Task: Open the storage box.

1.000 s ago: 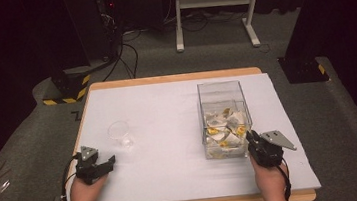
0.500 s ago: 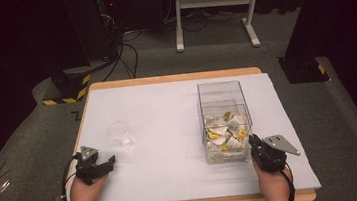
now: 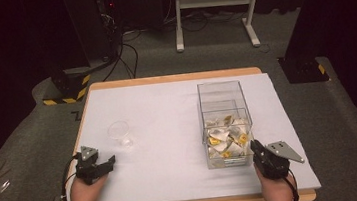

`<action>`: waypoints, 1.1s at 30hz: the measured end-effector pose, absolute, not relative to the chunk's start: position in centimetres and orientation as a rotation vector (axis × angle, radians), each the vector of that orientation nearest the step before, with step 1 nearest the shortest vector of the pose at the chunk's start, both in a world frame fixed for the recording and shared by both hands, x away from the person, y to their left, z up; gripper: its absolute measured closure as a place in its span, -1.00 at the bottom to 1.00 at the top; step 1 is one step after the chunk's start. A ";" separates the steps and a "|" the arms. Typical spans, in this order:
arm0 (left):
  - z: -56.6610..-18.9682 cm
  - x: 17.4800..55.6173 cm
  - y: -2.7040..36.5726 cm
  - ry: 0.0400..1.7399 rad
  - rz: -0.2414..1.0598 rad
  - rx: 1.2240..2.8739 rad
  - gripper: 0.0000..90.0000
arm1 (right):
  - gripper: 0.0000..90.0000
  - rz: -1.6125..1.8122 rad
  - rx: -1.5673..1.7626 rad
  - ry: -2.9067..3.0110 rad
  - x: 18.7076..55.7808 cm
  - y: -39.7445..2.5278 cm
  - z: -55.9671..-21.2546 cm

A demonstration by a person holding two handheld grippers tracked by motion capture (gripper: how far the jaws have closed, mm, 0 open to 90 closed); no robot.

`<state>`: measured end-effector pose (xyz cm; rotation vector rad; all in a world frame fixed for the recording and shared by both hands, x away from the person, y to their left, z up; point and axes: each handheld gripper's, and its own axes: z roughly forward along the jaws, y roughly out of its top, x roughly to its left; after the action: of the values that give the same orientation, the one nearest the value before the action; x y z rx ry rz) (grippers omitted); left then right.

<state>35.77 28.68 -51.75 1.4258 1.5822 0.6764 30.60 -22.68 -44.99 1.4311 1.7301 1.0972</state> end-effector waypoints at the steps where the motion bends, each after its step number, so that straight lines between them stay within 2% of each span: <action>1: -51.7 35.8 28.7 1.582 0.675 1.426 -0.34 | 0.83 1.101 1.427 1.732 30.5 -22.7 -45.0; 33: -51.8 35.8 28.7 1.583 0.677 1.421 -0.34 | 0.80 1.109 1.417 1.727 28.9 -22.7 -45.2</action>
<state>35.78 28.66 -51.75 1.4211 1.5825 0.6770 28.87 -22.71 -45.20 1.4173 1.7266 1.1091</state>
